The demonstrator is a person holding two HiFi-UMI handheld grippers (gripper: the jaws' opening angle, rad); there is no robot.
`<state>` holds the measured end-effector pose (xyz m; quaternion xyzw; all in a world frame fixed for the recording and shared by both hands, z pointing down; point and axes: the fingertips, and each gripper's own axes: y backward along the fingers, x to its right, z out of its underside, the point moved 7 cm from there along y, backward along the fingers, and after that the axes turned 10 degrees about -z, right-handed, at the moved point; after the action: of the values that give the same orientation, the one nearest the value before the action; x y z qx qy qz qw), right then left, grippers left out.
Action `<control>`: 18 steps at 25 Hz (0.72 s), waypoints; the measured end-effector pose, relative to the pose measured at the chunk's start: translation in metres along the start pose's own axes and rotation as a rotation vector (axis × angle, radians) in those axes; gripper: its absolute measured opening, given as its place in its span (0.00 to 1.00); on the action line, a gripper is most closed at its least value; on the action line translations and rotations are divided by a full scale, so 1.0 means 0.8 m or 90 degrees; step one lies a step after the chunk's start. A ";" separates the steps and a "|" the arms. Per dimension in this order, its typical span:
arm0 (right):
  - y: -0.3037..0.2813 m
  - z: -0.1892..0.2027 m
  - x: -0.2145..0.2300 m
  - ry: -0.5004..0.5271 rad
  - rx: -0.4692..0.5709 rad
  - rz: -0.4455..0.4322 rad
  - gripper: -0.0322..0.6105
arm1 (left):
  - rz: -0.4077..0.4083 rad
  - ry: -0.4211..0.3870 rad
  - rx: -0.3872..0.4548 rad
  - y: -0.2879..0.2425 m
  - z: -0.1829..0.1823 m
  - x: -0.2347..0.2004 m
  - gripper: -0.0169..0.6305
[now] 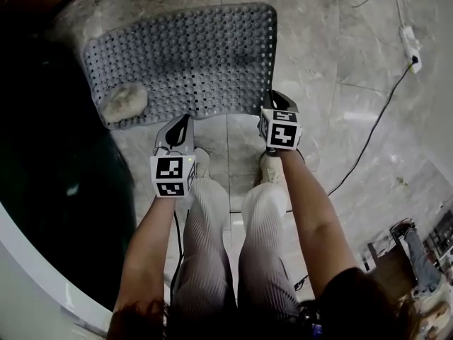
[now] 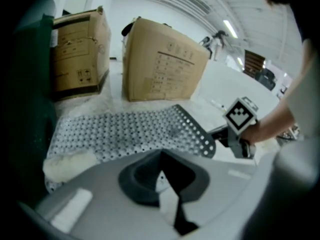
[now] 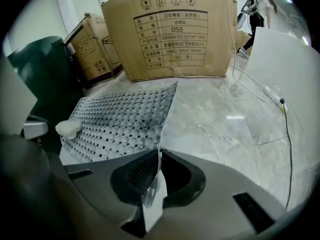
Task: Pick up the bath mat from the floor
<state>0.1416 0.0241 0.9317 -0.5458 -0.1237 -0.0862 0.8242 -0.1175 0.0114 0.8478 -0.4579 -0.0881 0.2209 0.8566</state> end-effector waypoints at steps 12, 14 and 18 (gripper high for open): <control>0.097 -0.068 -0.079 0.013 0.009 -0.100 0.07 | -0.037 0.011 0.019 0.107 -0.073 -0.020 0.04; 0.119 -0.082 -0.094 0.018 0.009 -0.113 0.07 | -0.050 0.021 0.022 0.126 -0.087 -0.024 0.04; 0.158 -0.106 -0.124 0.023 0.007 -0.138 0.07 | -0.071 0.038 0.027 0.163 -0.113 -0.029 0.04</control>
<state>0.0915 -0.0043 0.7591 -0.5232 -0.1673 -0.1839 0.8151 -0.1448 -0.0031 0.6906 -0.4405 -0.0833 0.1605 0.8794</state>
